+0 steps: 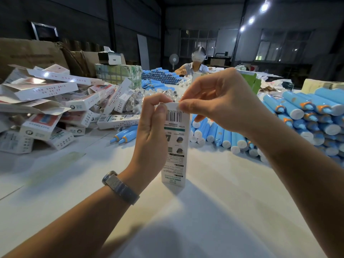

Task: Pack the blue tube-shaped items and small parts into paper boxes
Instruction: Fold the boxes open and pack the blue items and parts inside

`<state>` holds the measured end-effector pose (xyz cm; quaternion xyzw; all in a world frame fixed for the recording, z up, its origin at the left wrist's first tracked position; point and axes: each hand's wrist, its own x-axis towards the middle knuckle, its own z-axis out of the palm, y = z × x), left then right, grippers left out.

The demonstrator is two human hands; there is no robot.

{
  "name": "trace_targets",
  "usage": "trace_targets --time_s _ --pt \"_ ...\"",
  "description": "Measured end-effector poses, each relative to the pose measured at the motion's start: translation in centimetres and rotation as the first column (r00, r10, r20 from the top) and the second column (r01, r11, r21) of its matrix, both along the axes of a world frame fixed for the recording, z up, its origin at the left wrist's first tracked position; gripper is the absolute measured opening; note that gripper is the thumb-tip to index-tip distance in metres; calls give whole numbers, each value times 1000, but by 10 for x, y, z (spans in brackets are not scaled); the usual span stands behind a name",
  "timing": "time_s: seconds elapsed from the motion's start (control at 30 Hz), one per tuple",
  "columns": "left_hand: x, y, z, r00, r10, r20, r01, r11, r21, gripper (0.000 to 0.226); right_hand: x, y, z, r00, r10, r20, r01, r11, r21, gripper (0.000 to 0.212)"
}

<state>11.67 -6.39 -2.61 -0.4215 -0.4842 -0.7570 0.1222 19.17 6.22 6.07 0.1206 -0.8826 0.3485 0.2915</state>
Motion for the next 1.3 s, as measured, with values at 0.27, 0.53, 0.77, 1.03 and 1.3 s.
trace_targets --time_s 0.27,0.53,0.77,1.03,1.3 --pt "-2 2 -9 988 5 -154 -25 992 -127 57 5 -11 6 996 -85 -16 86 980 177 16" --pt "1 4 -10 977 88 -197 -123 977 -173 71 7 -10 7 995 -98 -13 98 968 231 9" --pt "-1 1 -11 974 83 -211 -119 979 -165 66 4 -6 3 996 43 80 -46 998 40 21" --pt "-1 -1 -12 974 110 -197 -146 973 -177 63 9 8 4 976 152 154 -161 986 46 12" --pt "-4 3 -15 980 85 -177 -112 983 -147 54 2 3 -4 991 119 56 -124 987 101 6"
